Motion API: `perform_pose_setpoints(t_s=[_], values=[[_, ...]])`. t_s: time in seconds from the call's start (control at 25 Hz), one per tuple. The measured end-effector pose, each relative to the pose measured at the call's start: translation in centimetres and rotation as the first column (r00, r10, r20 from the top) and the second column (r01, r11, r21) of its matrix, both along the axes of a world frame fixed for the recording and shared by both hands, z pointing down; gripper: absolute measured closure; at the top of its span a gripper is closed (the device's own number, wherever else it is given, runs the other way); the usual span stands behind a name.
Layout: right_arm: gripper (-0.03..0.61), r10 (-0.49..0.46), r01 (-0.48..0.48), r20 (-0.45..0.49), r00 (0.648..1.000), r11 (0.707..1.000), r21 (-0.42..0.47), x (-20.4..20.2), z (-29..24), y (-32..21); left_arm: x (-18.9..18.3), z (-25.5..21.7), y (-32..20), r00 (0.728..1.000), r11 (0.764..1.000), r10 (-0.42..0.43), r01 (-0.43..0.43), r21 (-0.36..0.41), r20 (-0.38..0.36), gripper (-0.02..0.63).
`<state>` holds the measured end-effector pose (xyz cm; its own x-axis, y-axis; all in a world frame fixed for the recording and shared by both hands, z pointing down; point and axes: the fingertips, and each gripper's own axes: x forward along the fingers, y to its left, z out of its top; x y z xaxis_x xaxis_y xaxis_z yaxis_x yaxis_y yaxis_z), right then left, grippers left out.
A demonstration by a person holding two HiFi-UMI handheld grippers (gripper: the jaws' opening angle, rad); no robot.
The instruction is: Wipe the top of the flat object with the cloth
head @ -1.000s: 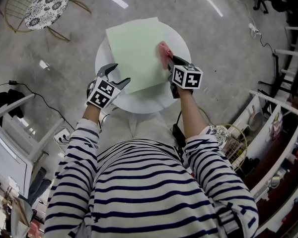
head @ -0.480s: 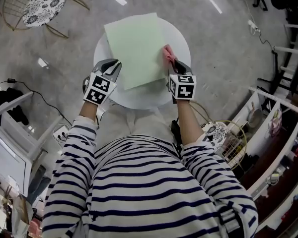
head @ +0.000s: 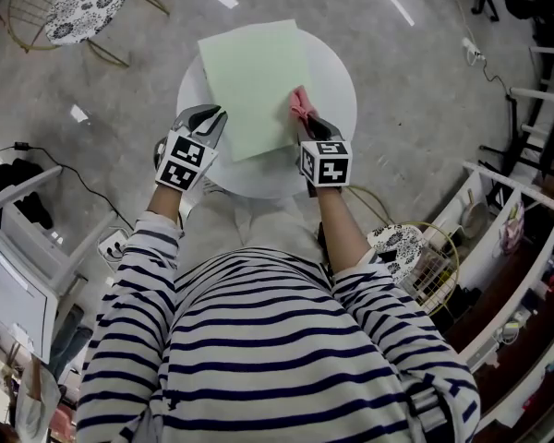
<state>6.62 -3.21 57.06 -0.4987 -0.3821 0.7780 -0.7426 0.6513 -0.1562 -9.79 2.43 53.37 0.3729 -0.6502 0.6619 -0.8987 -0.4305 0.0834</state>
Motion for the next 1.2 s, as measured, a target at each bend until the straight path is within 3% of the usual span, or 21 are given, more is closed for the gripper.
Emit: perform_pose_setpoints(t_s=[0.44,0.8,0.92,1.12,1.2], values=[[0.532,-0.105,0.112,0.089,0.99,0.991,-0.068,-6.6,0.0,5.2,-0.9,-0.5,0.4,1.0,1.0,-0.004,0.004,0.008,0.004,0.561],[0.532,-0.212,0.234,0.168,0.963,0.965,-0.122,-11.8,-0.4,9.5,-1.9,-1.3,0.2,1.0,1.0,-0.005,0.004,0.02,0.012,0.561],[0.532,-0.241,0.275,0.207,0.948,0.949,-0.153,-12.9,-0.5,10.7,-1.9,-1.6,-0.2,1.0,1.0,-0.002,0.002,0.028,0.013,0.561],[0.532,-0.301,0.387,0.331,0.894,0.891,-0.237,-14.1,-1.2,12.3,-1.7,-2.1,-1.6,1.0,0.999,0.0,-0.001,0.047,0.009,0.56],[0.532,-0.306,0.386,0.325,0.895,0.895,-0.221,-13.1,-1.4,11.0,-1.4,-2.4,-2.7,1.0,0.998,0.0,-0.001,0.056,0.012,0.56]])
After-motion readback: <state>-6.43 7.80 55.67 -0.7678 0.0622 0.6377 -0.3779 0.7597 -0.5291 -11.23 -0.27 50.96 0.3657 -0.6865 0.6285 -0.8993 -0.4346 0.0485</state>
